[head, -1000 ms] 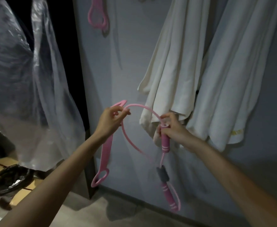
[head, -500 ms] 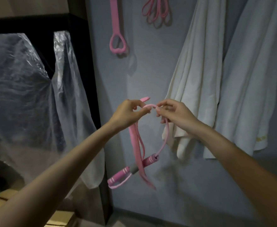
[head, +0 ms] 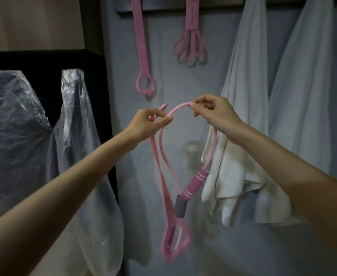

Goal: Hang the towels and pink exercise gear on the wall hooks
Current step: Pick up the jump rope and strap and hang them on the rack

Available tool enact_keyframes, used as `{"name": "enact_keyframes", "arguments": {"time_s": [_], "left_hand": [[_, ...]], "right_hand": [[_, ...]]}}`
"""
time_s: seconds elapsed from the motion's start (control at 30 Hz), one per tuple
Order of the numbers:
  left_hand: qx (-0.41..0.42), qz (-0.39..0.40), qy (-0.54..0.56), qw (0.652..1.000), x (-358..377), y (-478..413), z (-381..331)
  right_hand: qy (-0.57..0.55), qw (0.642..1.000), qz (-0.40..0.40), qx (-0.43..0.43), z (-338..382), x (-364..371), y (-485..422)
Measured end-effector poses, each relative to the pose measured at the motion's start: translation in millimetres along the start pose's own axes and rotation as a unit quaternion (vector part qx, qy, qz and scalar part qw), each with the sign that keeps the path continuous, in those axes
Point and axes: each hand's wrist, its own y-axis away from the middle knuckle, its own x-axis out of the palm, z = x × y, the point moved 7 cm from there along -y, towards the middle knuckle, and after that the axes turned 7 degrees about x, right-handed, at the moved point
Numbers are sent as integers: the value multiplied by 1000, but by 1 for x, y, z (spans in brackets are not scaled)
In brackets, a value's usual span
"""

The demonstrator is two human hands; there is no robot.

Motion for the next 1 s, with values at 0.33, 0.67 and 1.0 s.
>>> {"name": "enact_keyframes", "arguments": {"time_s": [0.33, 0.67, 1.0], "left_hand": [[46, -40, 35, 998, -30, -108, -9], [112, -149, 2, 983, -71, -239, -12], [204, -195, 37, 959, -105, -344, -50]], "right_hand": [[18, 990, -87, -112, 25, -24, -107], [79, 966, -131, -206, 62, -50, -230], [73, 935, -231, -260, 108, -74, -312]]}}
